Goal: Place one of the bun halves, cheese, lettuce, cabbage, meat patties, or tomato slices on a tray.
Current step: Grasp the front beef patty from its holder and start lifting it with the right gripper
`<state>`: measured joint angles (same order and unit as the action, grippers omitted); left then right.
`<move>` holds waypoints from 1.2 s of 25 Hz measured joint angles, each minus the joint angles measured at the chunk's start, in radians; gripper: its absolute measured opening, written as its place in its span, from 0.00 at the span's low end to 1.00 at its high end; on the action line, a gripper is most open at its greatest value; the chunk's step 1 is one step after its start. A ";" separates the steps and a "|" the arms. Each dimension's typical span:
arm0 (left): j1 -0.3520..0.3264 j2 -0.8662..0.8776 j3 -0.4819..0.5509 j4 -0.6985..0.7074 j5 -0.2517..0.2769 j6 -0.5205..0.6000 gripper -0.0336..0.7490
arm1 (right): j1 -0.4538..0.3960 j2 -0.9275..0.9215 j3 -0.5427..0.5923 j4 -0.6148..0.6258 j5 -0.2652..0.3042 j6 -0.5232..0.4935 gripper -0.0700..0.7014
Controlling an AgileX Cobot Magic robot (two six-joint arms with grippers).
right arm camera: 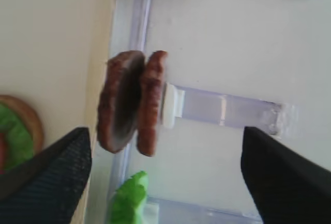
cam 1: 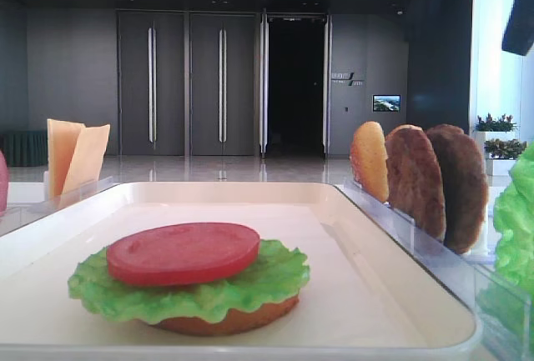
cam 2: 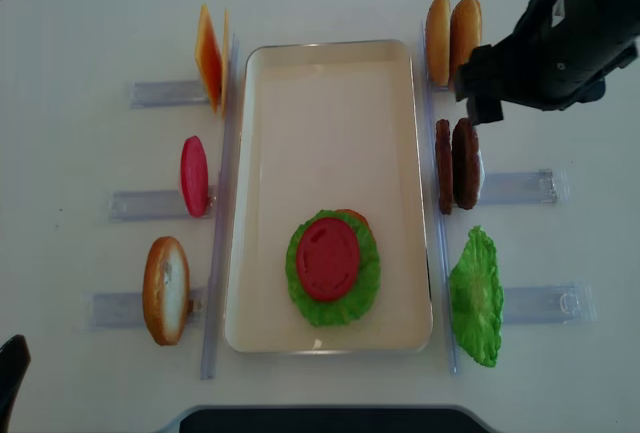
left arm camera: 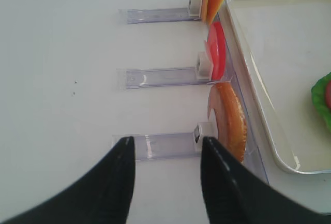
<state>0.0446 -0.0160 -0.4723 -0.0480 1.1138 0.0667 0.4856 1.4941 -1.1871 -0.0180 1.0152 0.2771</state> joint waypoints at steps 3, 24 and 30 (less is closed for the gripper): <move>0.000 0.000 0.000 0.000 0.000 0.000 0.46 | 0.063 0.033 -0.029 0.000 0.002 0.034 0.85; 0.000 0.000 0.000 0.000 0.000 0.000 0.46 | 0.167 0.188 -0.121 0.038 0.064 0.101 0.82; 0.000 0.000 0.000 0.000 0.000 0.000 0.46 | 0.167 0.194 -0.130 0.044 0.070 0.101 0.82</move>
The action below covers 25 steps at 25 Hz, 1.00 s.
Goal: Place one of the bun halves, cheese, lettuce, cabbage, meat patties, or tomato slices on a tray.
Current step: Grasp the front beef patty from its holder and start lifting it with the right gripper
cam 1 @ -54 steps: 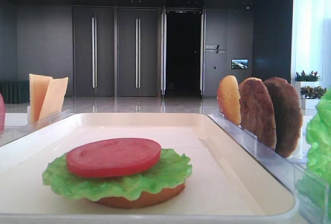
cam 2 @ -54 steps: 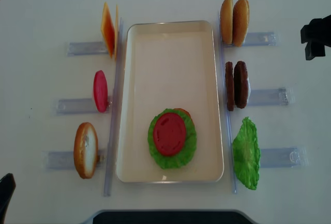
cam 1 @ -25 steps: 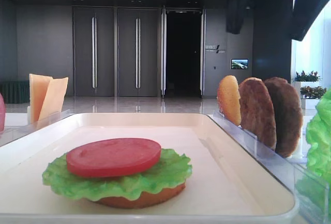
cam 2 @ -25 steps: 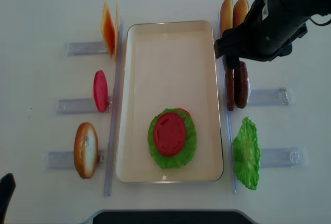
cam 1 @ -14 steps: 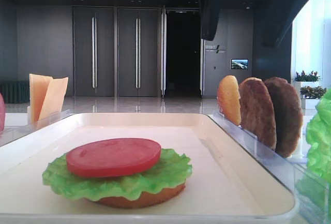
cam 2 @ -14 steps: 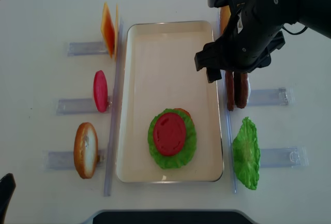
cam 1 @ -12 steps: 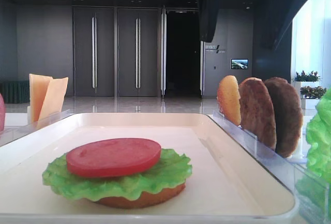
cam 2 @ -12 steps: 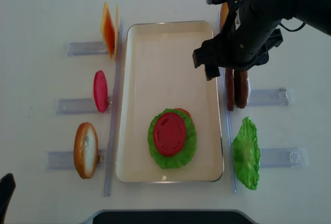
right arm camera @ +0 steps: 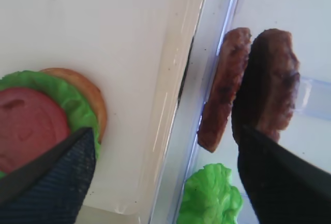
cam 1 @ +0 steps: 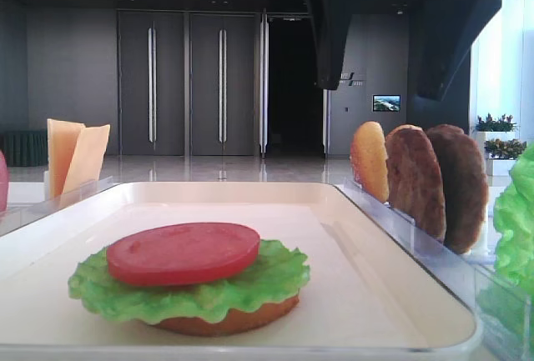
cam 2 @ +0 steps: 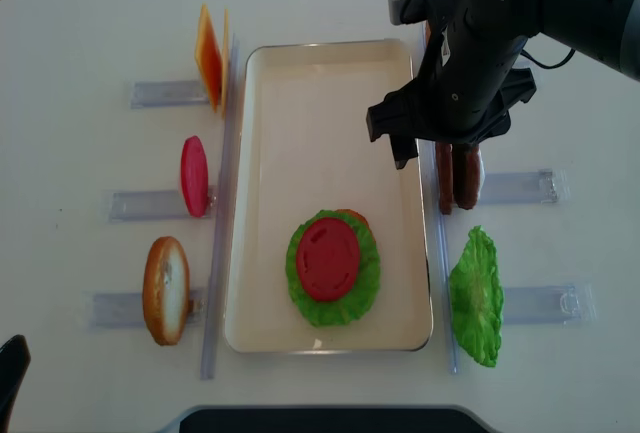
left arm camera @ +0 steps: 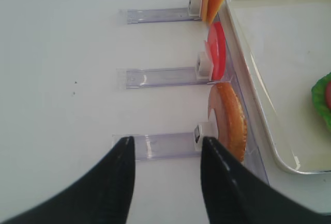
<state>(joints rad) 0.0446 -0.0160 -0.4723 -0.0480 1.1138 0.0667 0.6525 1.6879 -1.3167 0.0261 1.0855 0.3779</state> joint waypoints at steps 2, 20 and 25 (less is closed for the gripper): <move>0.000 0.000 0.000 0.000 0.000 0.000 0.46 | 0.000 0.001 -0.001 0.017 -0.006 0.000 0.82; 0.000 0.000 0.000 0.000 0.000 0.000 0.46 | 0.000 0.056 -0.004 0.039 -0.042 -0.008 0.82; 0.000 0.000 0.000 0.000 0.000 0.000 0.46 | 0.000 0.057 -0.004 0.006 -0.039 -0.011 0.82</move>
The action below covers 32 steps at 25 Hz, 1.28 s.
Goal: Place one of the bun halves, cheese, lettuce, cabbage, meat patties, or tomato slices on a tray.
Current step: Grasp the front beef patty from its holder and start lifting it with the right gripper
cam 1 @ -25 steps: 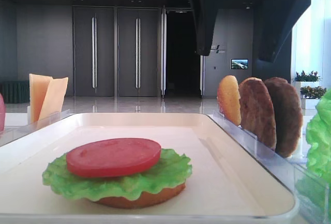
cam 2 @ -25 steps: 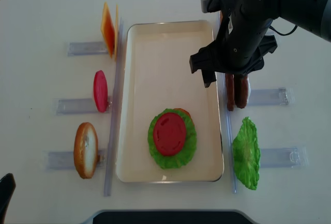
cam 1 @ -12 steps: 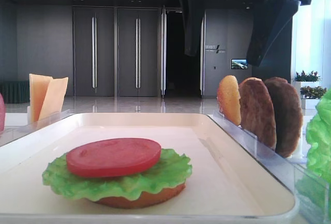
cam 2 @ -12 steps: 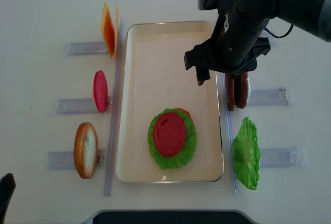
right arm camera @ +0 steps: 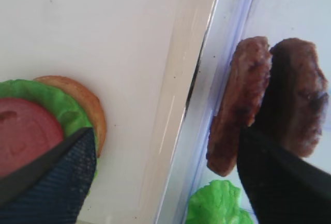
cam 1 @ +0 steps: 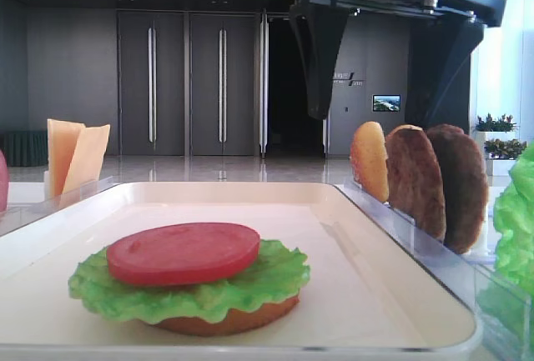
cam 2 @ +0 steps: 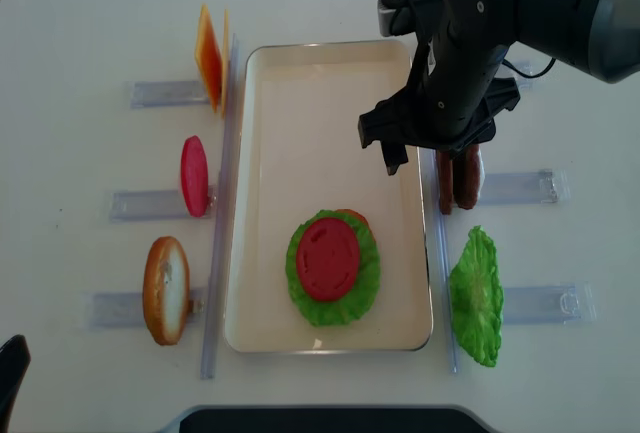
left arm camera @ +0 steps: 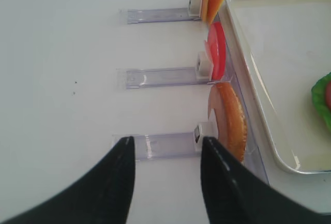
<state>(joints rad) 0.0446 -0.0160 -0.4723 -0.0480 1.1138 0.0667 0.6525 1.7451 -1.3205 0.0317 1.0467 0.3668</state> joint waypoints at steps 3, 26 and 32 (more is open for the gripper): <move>0.000 0.000 0.000 0.000 0.000 0.000 0.46 | 0.000 0.000 0.000 -0.018 0.010 -0.003 0.82; 0.000 0.000 0.000 0.000 0.000 0.000 0.46 | 0.000 0.033 0.000 -0.039 0.017 -0.025 0.82; 0.000 0.000 0.000 0.000 0.000 0.000 0.46 | 0.000 0.041 0.000 -0.044 0.017 -0.027 0.81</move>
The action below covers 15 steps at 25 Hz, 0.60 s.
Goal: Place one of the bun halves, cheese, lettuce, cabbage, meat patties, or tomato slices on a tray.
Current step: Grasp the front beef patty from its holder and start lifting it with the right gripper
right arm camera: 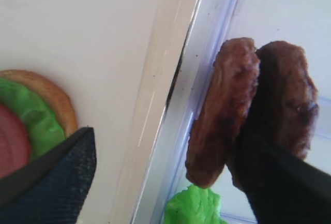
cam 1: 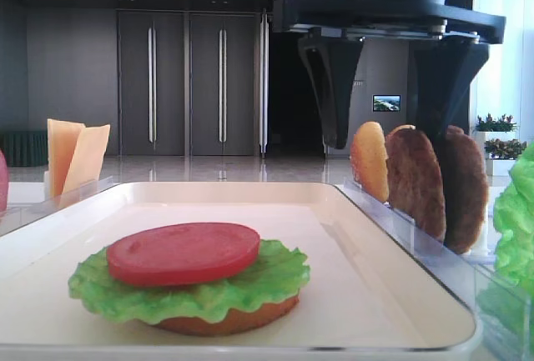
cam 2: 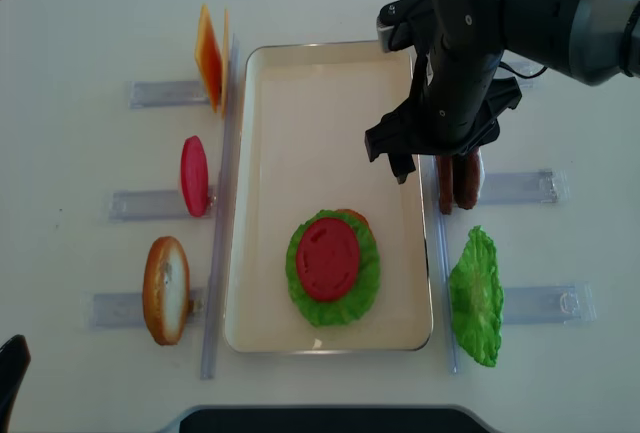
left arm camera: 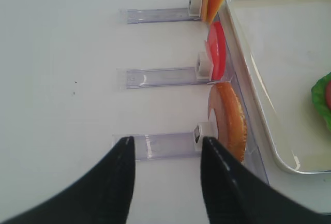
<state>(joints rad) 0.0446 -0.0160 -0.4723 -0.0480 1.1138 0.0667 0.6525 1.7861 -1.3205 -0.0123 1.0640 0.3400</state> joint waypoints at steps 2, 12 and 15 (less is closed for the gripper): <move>0.000 0.000 0.000 0.000 0.000 0.000 0.46 | 0.000 0.011 0.000 -0.012 0.000 0.000 0.81; 0.000 0.000 0.000 0.000 0.000 0.000 0.46 | 0.000 0.035 0.000 -0.043 -0.028 0.012 0.72; 0.000 0.000 0.000 0.000 0.000 0.000 0.46 | 0.000 0.035 0.000 -0.046 -0.035 0.012 0.65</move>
<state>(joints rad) 0.0446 -0.0160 -0.4723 -0.0480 1.1138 0.0667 0.6525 1.8210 -1.3205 -0.0587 1.0294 0.3521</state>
